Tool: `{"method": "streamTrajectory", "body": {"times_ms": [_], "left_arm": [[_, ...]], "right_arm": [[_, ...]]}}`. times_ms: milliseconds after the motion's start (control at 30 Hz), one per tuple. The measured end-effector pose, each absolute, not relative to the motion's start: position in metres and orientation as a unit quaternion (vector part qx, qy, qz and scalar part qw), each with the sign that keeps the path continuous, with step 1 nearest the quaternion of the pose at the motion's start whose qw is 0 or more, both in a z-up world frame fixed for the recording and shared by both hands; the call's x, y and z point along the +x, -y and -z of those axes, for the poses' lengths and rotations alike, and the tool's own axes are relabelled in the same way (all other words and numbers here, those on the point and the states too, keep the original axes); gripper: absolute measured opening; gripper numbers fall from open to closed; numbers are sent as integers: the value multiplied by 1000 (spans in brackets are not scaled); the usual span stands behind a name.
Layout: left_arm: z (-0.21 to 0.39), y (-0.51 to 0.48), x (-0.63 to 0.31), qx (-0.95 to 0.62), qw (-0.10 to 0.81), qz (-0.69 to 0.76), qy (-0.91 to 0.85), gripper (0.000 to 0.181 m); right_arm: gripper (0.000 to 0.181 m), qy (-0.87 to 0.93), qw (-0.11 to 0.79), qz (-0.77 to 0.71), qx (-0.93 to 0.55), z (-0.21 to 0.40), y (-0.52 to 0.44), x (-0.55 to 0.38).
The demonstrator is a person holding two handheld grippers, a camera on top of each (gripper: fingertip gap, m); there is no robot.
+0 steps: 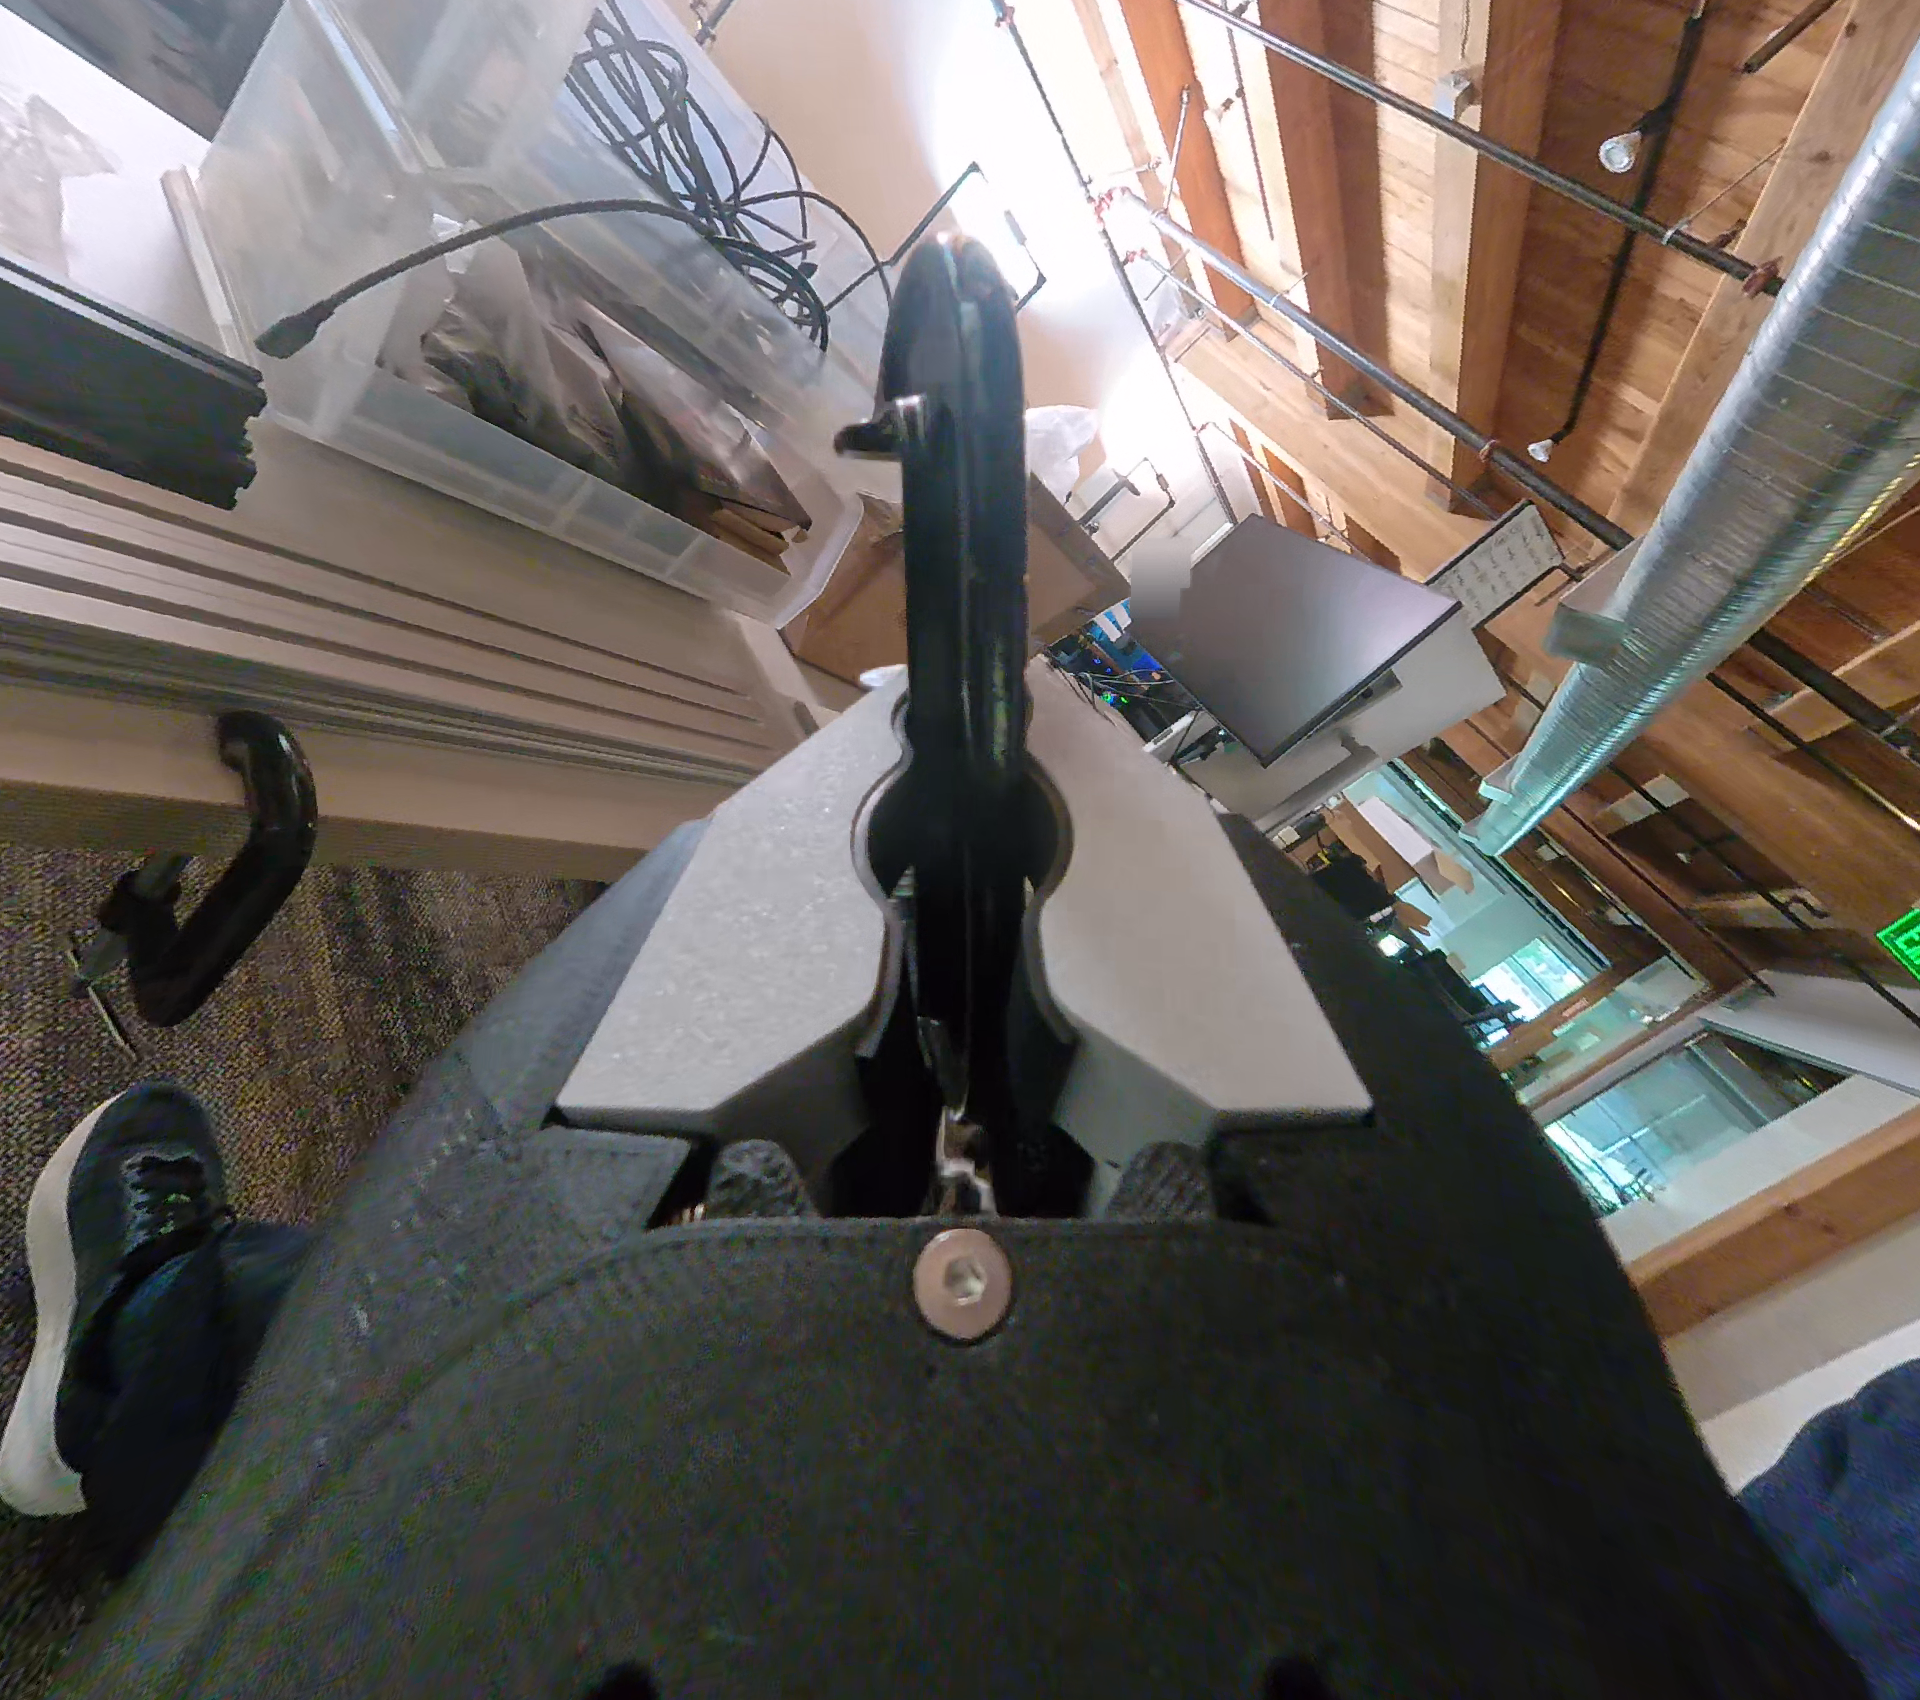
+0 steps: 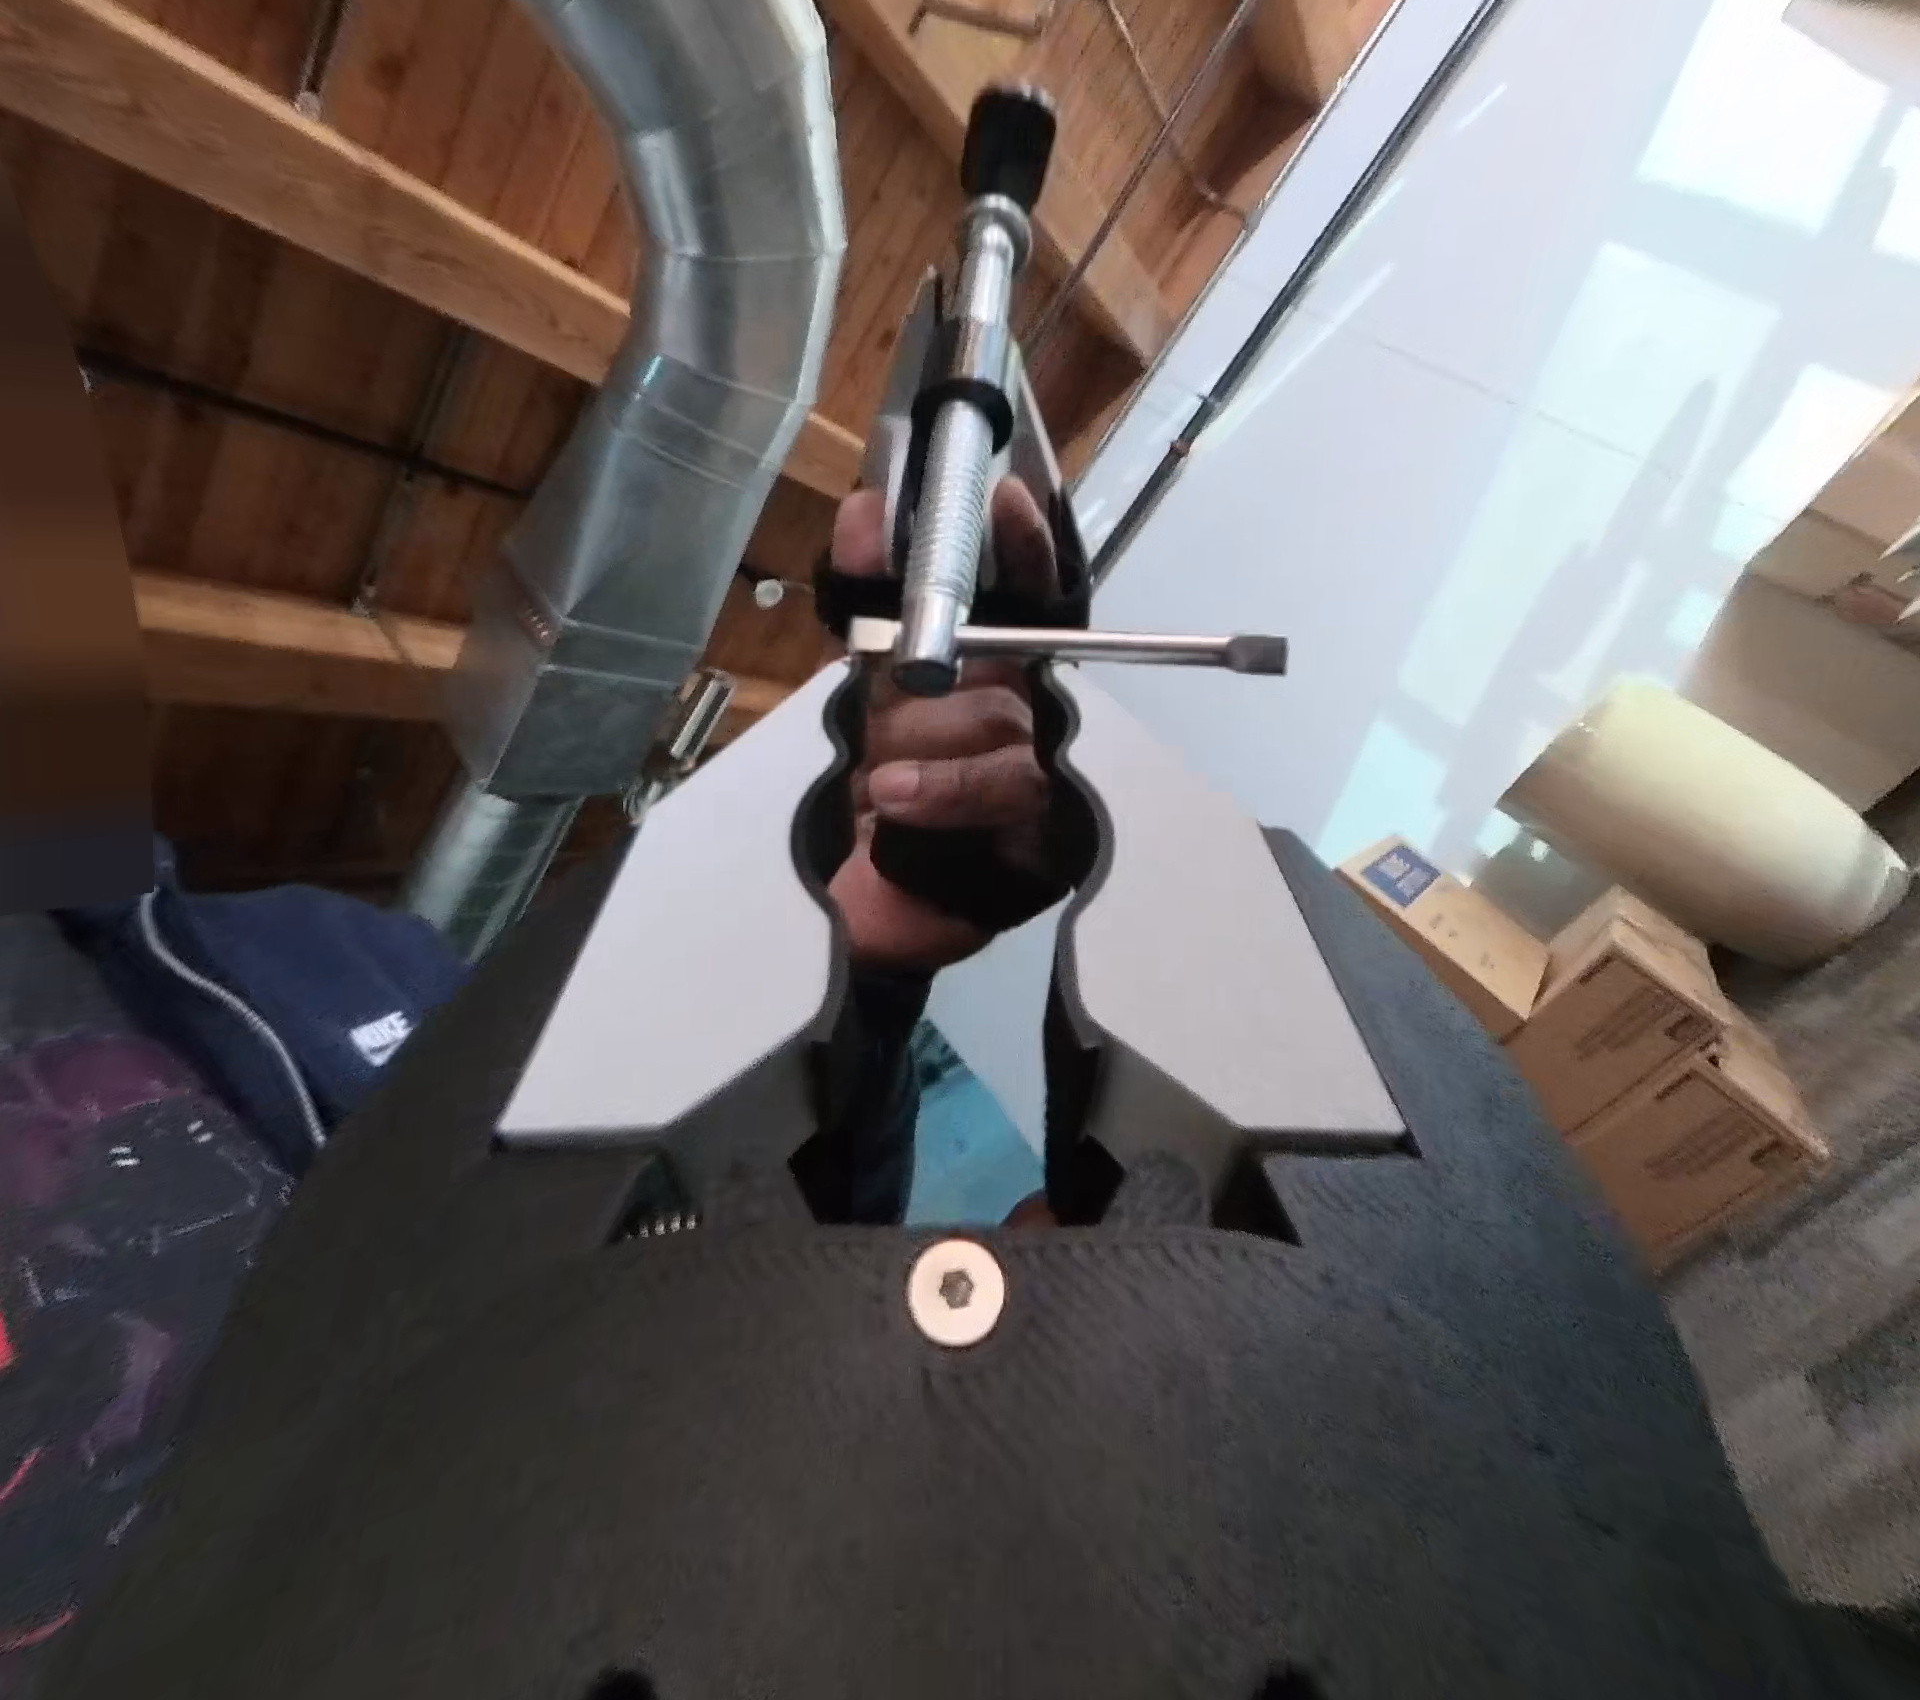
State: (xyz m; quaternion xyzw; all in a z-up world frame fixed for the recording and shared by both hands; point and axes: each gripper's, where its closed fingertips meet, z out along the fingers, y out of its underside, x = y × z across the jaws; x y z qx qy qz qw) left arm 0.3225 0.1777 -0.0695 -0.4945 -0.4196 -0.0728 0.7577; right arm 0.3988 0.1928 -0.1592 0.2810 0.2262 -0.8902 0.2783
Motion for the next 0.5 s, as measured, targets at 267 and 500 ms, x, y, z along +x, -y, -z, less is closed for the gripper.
{"method": "streamTrajectory", "body": {"times_ms": [267,500], "left_arm": [[63,-176,324,-491,764,82,411,17],[65,-174,323,-488,764,84,414,17]], "right_arm": [[30,-172,275,908,267,153,-217,396],[32,-147,278,912,263,151,-227,394]]}}
